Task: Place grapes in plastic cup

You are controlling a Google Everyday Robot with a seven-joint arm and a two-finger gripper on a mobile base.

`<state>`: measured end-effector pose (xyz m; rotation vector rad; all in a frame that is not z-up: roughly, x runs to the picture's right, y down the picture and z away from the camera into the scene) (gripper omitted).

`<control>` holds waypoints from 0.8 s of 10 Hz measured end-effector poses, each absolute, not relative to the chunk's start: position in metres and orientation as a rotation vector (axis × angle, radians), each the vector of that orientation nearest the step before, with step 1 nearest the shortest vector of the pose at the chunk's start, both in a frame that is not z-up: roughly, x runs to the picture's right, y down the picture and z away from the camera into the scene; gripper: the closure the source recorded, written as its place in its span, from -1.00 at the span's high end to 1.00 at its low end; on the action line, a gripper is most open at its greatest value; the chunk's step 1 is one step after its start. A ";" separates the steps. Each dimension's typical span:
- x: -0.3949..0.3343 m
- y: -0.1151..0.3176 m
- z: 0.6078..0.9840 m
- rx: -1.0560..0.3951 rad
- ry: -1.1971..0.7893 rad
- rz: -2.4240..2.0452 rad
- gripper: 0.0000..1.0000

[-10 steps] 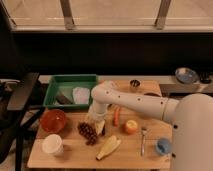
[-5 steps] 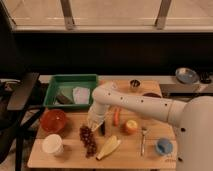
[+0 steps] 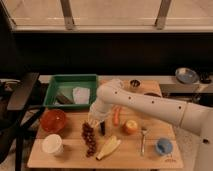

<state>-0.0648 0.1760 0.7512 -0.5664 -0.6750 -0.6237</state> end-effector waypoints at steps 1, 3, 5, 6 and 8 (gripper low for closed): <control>-0.062 0.169 0.746 -0.548 -0.664 -0.622 -1.00; -0.042 0.146 0.730 -0.499 -0.628 -0.600 -1.00; -0.013 0.126 0.716 -0.464 -0.583 -0.577 -1.00; 0.001 0.119 0.710 -0.450 -0.561 -0.559 -0.96; 0.007 0.115 0.706 -0.445 -0.554 -0.547 -0.91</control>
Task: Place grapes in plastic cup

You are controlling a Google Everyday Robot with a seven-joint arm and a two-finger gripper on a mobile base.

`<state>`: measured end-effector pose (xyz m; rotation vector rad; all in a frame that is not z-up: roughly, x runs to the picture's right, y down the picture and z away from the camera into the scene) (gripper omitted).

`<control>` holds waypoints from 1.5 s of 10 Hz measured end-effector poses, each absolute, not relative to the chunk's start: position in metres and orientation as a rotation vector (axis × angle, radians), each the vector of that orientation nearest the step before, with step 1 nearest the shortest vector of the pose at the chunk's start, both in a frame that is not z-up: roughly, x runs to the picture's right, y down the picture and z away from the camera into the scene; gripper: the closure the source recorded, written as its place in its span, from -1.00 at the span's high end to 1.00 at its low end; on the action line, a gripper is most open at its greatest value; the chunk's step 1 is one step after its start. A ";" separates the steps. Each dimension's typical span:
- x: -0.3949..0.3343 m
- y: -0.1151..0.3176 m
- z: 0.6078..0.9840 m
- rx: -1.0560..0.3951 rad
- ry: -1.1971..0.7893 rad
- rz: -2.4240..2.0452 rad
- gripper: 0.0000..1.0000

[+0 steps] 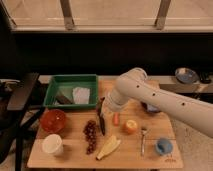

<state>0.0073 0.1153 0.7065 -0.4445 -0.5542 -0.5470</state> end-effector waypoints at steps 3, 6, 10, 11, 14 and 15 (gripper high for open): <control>0.007 0.115 0.706 -0.444 -0.555 -0.548 -0.33; 0.008 0.115 0.706 -0.444 -0.554 -0.545 0.28; -0.008 0.118 0.710 -0.478 -0.566 -0.678 0.60; -0.023 0.124 0.716 -0.504 -0.587 -0.761 0.60; -0.053 0.145 0.732 -0.572 -0.657 -0.929 0.60; -0.056 0.153 0.737 -0.588 -0.676 -0.956 0.60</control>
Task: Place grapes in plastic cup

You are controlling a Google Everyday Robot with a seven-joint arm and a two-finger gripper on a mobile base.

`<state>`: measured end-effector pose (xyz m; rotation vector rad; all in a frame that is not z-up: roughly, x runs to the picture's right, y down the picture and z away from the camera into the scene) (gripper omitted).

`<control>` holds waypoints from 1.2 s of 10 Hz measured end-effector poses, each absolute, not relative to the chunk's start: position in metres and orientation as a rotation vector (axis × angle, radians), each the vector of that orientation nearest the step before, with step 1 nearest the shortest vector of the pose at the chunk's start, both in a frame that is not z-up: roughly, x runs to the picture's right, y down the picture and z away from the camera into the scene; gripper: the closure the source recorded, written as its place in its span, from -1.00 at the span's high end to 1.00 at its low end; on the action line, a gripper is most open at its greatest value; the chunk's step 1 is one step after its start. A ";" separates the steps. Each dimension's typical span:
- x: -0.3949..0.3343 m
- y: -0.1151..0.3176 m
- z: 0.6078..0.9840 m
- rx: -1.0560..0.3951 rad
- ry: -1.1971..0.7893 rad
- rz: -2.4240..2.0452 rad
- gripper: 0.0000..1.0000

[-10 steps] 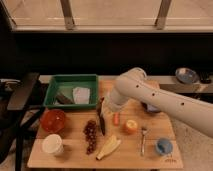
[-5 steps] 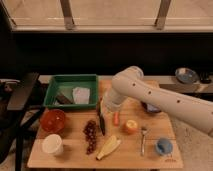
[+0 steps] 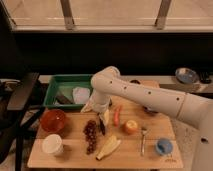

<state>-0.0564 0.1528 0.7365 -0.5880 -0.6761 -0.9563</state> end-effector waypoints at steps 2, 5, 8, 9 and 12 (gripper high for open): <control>-0.058 0.166 0.744 -0.612 -0.703 -0.971 0.60; -0.050 0.187 0.764 -0.654 -0.757 -0.904 0.60; -0.056 0.211 0.779 -0.695 -0.785 -0.829 0.60; -0.060 0.215 0.779 -0.703 -0.779 -0.817 0.60; -0.068 0.229 0.779 -0.725 -0.786 -0.753 0.54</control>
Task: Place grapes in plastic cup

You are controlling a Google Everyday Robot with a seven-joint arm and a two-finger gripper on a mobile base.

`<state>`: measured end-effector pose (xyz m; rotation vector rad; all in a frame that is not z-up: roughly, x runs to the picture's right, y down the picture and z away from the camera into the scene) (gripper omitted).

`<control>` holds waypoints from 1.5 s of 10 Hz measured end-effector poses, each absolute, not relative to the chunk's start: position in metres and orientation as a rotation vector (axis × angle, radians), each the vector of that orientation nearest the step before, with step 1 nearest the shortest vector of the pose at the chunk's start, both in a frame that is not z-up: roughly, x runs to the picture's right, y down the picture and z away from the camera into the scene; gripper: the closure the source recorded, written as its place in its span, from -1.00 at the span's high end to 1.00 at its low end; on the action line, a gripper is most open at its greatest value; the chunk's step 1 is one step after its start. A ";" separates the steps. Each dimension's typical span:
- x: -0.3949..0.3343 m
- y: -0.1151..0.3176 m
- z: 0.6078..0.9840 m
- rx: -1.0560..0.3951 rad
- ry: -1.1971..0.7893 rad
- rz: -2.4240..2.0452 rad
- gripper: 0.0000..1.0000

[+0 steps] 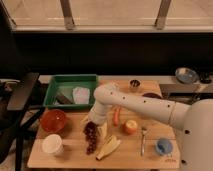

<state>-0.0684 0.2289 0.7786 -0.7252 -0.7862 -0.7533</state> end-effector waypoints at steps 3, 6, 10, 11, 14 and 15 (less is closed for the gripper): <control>-0.067 0.243 0.794 -0.745 -0.844 -0.661 -0.08; -0.062 0.238 0.789 -0.724 -0.813 -0.633 -0.66; -0.045 0.188 0.747 -0.600 -0.720 -0.604 -1.00; -0.034 0.169 0.731 -0.562 -0.689 -0.588 -1.00; 0.024 0.123 0.691 -0.484 -0.579 -0.504 -1.00; 0.053 0.114 0.682 -0.476 -0.534 -0.460 -1.00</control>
